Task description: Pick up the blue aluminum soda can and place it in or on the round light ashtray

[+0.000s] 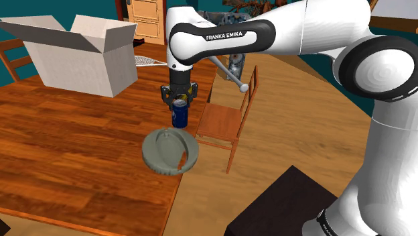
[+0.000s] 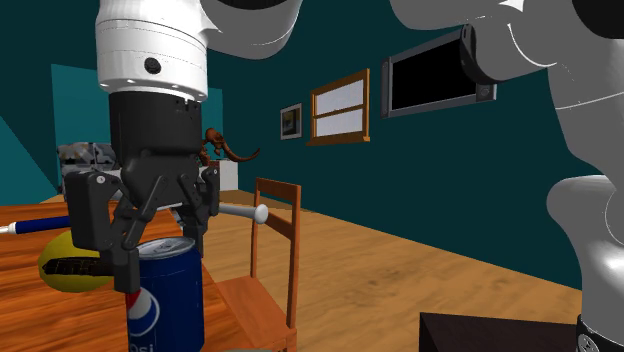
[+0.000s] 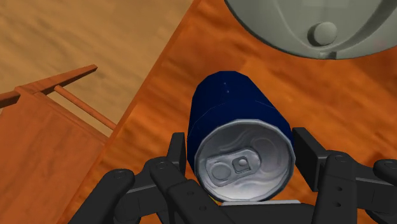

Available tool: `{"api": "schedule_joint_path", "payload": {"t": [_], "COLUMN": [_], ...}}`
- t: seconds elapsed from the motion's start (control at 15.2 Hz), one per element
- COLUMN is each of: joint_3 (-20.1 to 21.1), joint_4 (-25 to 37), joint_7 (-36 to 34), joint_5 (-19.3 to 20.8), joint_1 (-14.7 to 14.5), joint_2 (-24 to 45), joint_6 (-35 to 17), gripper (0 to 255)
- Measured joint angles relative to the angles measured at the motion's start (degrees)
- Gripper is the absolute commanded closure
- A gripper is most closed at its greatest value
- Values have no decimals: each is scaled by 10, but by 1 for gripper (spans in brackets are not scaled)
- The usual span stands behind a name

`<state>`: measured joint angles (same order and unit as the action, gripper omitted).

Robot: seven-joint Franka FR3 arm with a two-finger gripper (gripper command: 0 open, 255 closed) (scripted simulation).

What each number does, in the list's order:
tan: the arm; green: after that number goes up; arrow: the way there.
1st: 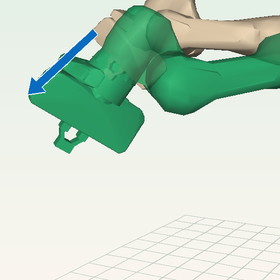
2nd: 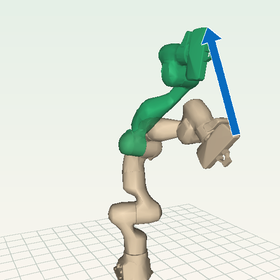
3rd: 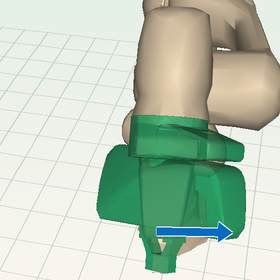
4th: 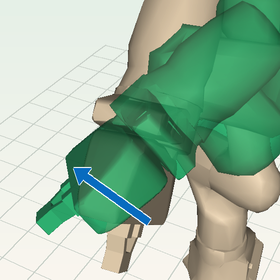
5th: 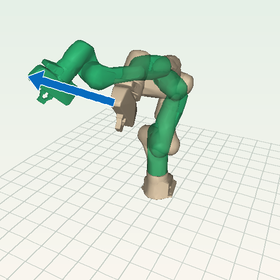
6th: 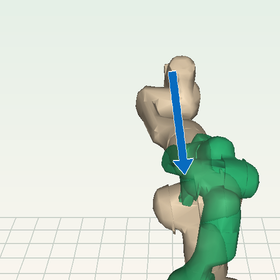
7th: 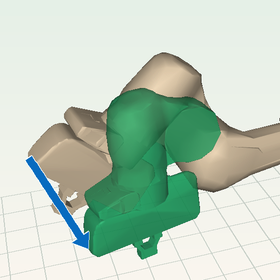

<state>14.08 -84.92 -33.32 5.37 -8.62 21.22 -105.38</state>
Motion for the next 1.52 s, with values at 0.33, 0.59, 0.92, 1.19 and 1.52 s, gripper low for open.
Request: {"api": "schedule_joint_path", "payload": {"t": [0.33,0.59,0.92,1.19,1.52], "joint_3": [1,1,2,2,12], "joint_4": [28,57,103,149,121], "joint_7": [0,2,3,3,-24], "joint_5": [-1,-1,0,2,-4], "joint_1": [-2,-3,-5,-9,-24], "joint_2": [-1,-2,4,13,-25], "joint_6": [29,60,100,137,146], "gripper": [255,255,255,255,255]}}
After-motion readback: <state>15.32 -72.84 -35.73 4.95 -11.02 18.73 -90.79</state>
